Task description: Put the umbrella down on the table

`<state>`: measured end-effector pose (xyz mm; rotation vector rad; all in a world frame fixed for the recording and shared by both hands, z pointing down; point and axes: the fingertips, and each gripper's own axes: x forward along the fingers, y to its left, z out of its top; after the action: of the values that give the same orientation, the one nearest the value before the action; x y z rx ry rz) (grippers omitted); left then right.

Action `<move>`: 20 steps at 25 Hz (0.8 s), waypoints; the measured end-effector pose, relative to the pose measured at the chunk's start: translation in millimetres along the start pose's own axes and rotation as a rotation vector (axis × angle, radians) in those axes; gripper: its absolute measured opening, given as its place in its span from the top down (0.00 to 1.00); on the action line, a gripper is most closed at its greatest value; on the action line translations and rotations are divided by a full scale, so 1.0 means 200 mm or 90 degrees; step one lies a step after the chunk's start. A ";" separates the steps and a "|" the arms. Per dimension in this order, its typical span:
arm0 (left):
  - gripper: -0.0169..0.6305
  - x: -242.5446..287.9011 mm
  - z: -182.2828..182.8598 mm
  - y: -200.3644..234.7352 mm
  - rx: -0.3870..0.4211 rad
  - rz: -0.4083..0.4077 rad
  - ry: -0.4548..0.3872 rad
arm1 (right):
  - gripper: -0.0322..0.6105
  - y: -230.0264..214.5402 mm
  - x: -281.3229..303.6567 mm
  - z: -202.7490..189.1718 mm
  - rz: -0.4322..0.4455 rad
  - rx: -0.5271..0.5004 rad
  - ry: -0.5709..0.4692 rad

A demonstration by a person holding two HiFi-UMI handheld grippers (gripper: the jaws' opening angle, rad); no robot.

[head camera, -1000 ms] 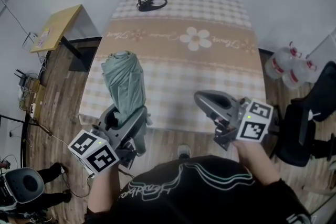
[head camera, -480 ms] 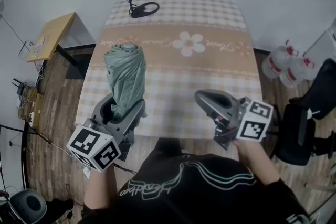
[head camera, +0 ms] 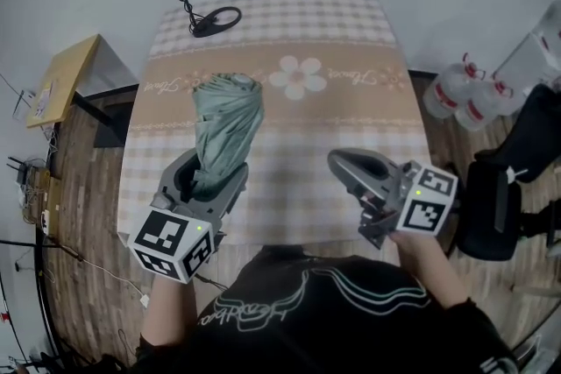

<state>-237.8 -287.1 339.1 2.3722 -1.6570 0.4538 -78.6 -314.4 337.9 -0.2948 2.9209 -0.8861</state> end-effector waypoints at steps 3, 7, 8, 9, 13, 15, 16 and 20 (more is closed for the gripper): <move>0.56 0.08 -0.06 0.03 0.022 0.005 0.031 | 0.93 -0.04 0.00 -0.01 -0.015 0.004 -0.003; 0.56 0.20 -0.12 0.08 0.031 -0.006 0.062 | 0.93 -0.13 0.01 -0.01 -0.033 0.017 -0.004; 0.56 0.22 -0.14 0.09 0.028 -0.012 0.068 | 0.93 -0.14 0.02 -0.01 -0.039 0.021 -0.004; 0.56 0.25 -0.16 0.10 0.027 -0.016 0.075 | 0.93 -0.16 0.02 -0.01 -0.044 0.024 -0.004; 0.56 0.35 -0.27 0.15 0.044 -0.023 0.114 | 0.93 -0.23 0.02 -0.03 -0.064 0.036 -0.005; 0.56 0.40 -0.33 0.16 0.060 -0.025 0.136 | 0.93 -0.27 0.02 -0.04 -0.073 0.044 -0.006; 0.56 0.43 -0.35 0.17 0.069 -0.026 0.147 | 0.93 -0.28 0.02 -0.05 -0.078 0.048 -0.007; 0.56 0.51 -0.45 0.19 0.089 -0.037 0.185 | 0.93 -0.35 0.04 -0.09 -0.090 0.065 -0.005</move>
<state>-253.2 -359.2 461.2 2.3057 -1.4656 0.8825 -76.5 -363.0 390.5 -0.5002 2.8643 -1.0460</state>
